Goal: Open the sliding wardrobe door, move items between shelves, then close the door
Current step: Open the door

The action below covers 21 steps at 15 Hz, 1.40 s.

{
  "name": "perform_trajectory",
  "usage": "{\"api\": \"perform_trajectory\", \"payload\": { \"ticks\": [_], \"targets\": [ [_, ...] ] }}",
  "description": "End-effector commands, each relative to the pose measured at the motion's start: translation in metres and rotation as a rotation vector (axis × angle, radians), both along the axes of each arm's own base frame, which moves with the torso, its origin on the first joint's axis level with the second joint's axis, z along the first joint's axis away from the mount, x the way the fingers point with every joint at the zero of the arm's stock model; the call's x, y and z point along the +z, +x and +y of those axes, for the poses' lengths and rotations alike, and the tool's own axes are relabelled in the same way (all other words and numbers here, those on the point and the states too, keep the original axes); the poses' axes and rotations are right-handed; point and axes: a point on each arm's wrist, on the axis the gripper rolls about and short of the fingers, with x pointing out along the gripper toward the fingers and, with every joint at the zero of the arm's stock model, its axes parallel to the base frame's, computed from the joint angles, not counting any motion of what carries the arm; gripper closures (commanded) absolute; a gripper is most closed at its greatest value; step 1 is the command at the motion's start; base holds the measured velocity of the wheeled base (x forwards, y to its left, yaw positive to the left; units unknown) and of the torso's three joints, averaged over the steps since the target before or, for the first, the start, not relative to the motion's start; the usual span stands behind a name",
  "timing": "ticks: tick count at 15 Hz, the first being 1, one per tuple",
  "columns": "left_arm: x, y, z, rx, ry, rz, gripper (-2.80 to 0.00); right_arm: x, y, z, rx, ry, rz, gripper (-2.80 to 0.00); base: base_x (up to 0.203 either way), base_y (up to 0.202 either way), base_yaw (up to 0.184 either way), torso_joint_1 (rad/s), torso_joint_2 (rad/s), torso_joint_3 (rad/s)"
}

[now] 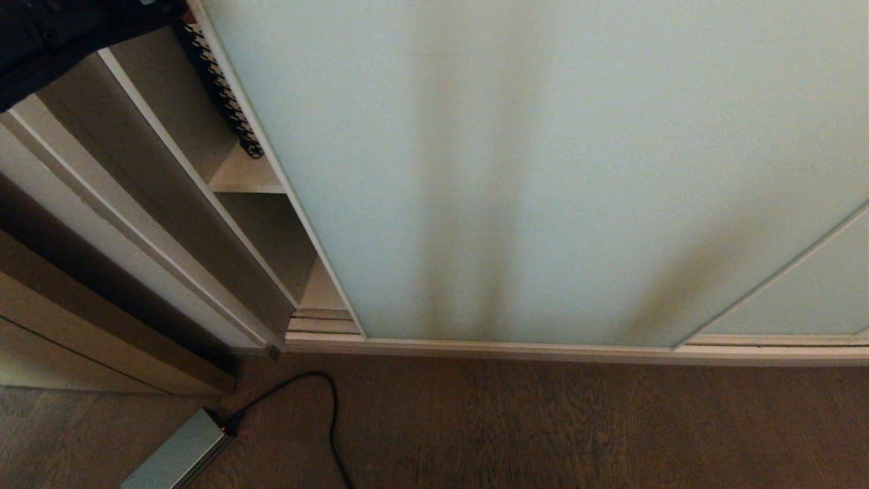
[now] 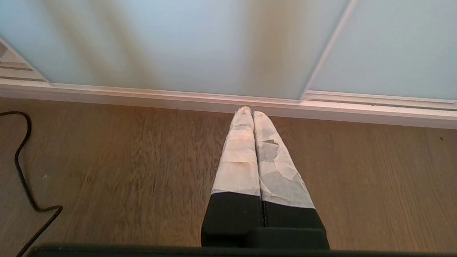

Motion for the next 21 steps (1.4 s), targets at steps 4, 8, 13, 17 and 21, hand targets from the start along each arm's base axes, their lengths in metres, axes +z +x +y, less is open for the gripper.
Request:
{"api": "perform_trajectory", "payload": {
  "ticks": [4, 8, 13, 17, 21],
  "targets": [
    [-0.013, 0.008, -0.041, -0.145, 0.012, 0.045, 0.0, 0.0, 0.0, 0.0, 0.0, 0.0, 0.001, 0.0, 0.0, 0.0, 0.0, 0.0, 0.0, 0.0],
    [-0.015, 0.002, -0.061, -0.224, 0.017, 0.054, 0.0, 0.0, 0.0, 0.0, 0.0, 0.0, 0.002, 0.0, 0.0, 0.0, 0.0, 0.0, 0.0, 0.0],
    [-0.024, 0.005, -0.09, -0.303, 0.026, 0.068, 0.0, 0.0, 0.0, 0.0, 0.0, 0.0, -0.001, 0.0, 0.0, 0.0, 0.0, 0.0, 0.0, 0.0],
    [-0.029, -0.001, -0.112, -0.38, 0.034, 0.082, 0.0, 0.0, 0.0, 0.0, 0.0, 0.0, 0.0, 0.0, 0.0, 0.0, 0.0, 0.0, 0.0, 0.0],
    [-0.032, -0.009, -0.138, -0.467, 0.047, 0.089, 0.0, 0.0, 0.0, 0.0, 0.0, 0.0, 0.001, 0.0, 0.0, 0.0, 0.0, 0.0, 0.0, 0.0]
  ]
}}
